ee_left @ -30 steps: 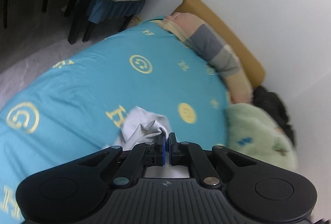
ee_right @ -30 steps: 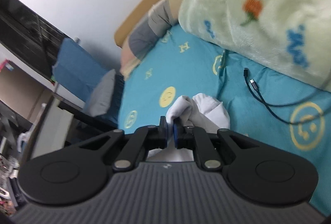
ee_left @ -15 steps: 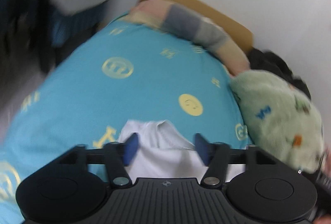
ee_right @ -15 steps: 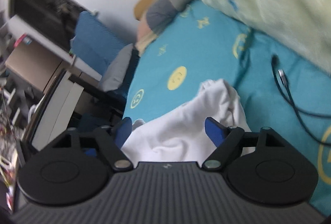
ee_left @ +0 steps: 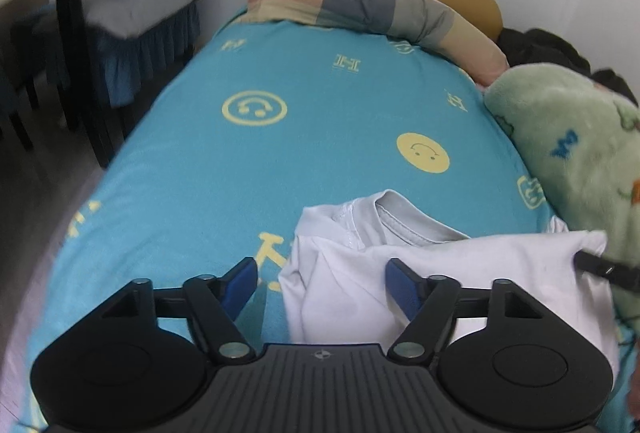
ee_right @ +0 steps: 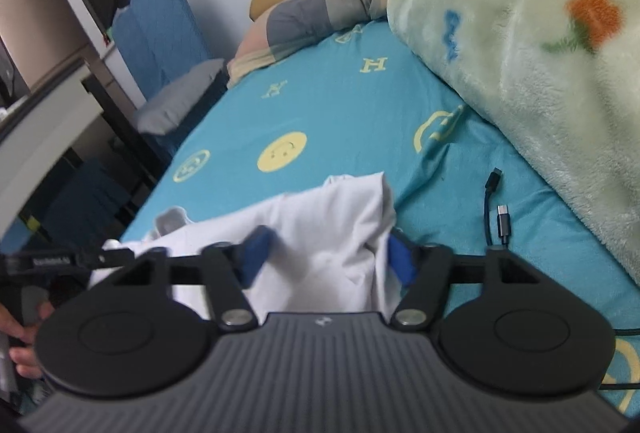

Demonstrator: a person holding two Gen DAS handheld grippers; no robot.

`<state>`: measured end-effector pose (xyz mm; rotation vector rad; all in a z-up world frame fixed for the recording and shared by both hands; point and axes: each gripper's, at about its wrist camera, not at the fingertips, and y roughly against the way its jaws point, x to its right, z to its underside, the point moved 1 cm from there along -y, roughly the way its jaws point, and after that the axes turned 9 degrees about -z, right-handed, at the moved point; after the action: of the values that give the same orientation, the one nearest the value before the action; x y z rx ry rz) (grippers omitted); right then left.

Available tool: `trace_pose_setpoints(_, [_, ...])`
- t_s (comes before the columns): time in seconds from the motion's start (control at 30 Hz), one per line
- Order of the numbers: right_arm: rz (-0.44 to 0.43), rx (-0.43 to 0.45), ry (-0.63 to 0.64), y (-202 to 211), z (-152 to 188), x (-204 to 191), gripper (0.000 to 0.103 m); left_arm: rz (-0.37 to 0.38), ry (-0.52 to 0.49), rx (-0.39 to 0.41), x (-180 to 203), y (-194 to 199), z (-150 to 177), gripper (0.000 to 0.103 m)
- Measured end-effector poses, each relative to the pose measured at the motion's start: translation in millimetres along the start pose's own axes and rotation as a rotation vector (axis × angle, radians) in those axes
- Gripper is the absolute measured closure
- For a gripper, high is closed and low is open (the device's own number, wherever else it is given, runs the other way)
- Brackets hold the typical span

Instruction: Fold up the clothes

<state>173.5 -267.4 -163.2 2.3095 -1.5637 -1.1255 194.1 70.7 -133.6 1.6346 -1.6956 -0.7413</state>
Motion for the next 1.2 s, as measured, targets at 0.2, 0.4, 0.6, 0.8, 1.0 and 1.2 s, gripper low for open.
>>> trace_pose_setpoints(0.2, [-0.011,0.1,0.06,17.5,-4.3,-12.4,0.088,0.039,0.027,0.069,-3.9,13.0,-8.7,0.097])
trace_pose_setpoints(0.4, [0.007,0.255,0.088,24.0,-18.0,-25.0,0.089,0.085,0.169,0.211,-7.2,34.3,-40.7,0.098])
trace_pose_setpoints(0.6, [0.117,0.095,0.084,-22.4,-6.9,-8.6,0.079,-0.022,0.102,0.156,4.1,-18.3,-37.6,0.096])
trace_pose_setpoints(0.8, [0.089,0.118,0.006,-4.1,-13.1,-12.5,0.022,-0.027,0.099,0.142,1.9,-2.6,-33.6,0.069])
trace_pose_setpoints(1.0, [0.086,0.145,0.114,20.0,-9.0,-47.5,0.023,0.022,0.051,0.156,30.7,40.4,-6.3,0.051])
trace_pose_setpoints(1.2, [0.074,0.013,0.206,2.5,17.2,-64.1,0.023,0.055,0.032,0.078,63.1,47.4,35.7,0.049])
